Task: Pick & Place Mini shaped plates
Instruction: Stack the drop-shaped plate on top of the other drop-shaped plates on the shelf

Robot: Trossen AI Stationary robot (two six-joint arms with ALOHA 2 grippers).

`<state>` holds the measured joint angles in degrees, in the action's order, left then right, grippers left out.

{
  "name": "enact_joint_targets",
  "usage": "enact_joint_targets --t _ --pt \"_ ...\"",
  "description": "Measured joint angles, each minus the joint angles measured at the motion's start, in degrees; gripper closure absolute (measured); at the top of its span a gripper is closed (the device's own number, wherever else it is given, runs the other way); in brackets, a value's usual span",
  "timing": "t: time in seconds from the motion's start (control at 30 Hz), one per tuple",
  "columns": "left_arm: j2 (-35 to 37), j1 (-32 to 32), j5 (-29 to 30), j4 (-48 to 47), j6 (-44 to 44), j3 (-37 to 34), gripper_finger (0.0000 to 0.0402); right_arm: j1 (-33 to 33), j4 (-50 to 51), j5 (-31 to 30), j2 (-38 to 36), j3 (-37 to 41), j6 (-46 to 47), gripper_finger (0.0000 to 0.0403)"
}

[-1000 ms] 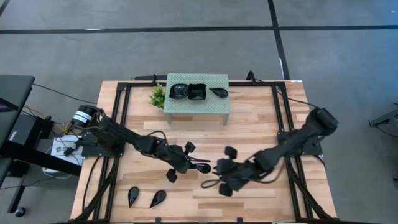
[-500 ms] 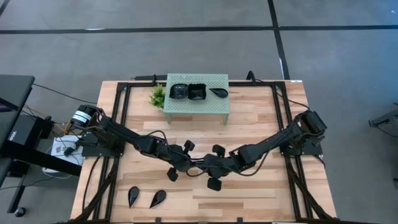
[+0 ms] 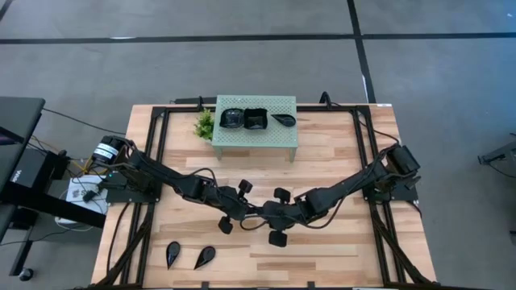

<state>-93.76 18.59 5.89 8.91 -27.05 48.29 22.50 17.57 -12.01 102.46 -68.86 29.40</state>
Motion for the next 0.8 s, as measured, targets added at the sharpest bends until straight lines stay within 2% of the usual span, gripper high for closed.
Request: enact_joint_targets --t 0.27,0.6,0.8 --pt "0.02 0.00 0.17 0.10 0.15 0.00 0.0396 -0.82 0.56 0.06 -0.07 0.00 -0.02 0.0395" --pt "0.02 0.13 0.22 0.23 0.19 0.00 0.0393 -1.22 0.60 0.17 -0.07 0.00 0.03 0.0399" --pt "0.07 0.26 0.25 1.05 1.14 0.04 0.0347 -1.31 0.23 -0.01 -0.07 0.00 0.05 0.0396"
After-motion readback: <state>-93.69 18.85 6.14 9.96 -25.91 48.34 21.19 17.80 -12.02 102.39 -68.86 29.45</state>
